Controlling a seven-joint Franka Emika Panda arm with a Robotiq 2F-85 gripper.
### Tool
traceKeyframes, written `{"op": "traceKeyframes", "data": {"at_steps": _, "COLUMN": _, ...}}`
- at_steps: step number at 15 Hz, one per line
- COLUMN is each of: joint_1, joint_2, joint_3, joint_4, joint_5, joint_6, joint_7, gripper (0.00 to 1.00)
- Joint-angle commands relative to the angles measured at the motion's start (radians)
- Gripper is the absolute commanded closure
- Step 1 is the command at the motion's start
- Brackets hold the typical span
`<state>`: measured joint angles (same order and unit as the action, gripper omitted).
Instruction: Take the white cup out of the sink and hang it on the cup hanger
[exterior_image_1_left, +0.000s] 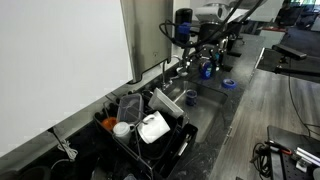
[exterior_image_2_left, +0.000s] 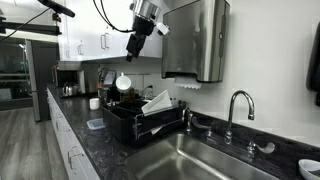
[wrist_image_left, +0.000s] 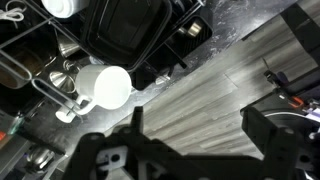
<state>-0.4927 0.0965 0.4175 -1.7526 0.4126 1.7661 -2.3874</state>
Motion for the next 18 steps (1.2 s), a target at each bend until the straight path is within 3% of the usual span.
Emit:
{"op": "traceKeyframes", "data": {"at_steps": 1, "joint_1": 0.199, "joint_2": -0.097, "joint_3": -0.205, "joint_4": -0.113, "joint_5": 0.012, "joint_6": 0.036, "joint_7": 0.099, "gripper": 0.00}}
{"op": "traceKeyframes", "data": {"at_steps": 4, "joint_1": 0.302, "joint_2": -0.128, "joint_3": -0.308, "joint_4": -0.173, "joint_5": 0.007, "joint_6": 0.117, "joint_7": 0.244, "gripper": 0.00}}
{"op": "traceKeyframes", "data": {"at_steps": 10, "joint_1": 0.383, "joint_2": -0.153, "joint_3": -0.390, "joint_4": -0.274, "joint_5": -0.077, "joint_6": 0.342, "joint_7": 0.537, "gripper": 0.00}}
{"op": "traceKeyframes", "data": {"at_steps": 14, "joint_1": 0.404, "joint_2": -0.183, "joint_3": -0.409, "joint_4": -0.340, "joint_5": -0.251, "joint_6": 0.429, "joint_7": 0.797, "gripper": 0.00}}
{"op": "traceKeyframes", "data": {"at_steps": 18, "joint_1": 0.416, "joint_2": -0.221, "joint_3": -0.407, "joint_4": -0.376, "joint_5": -0.451, "joint_6": 0.407, "joint_7": 1.090, "gripper": 0.00}}
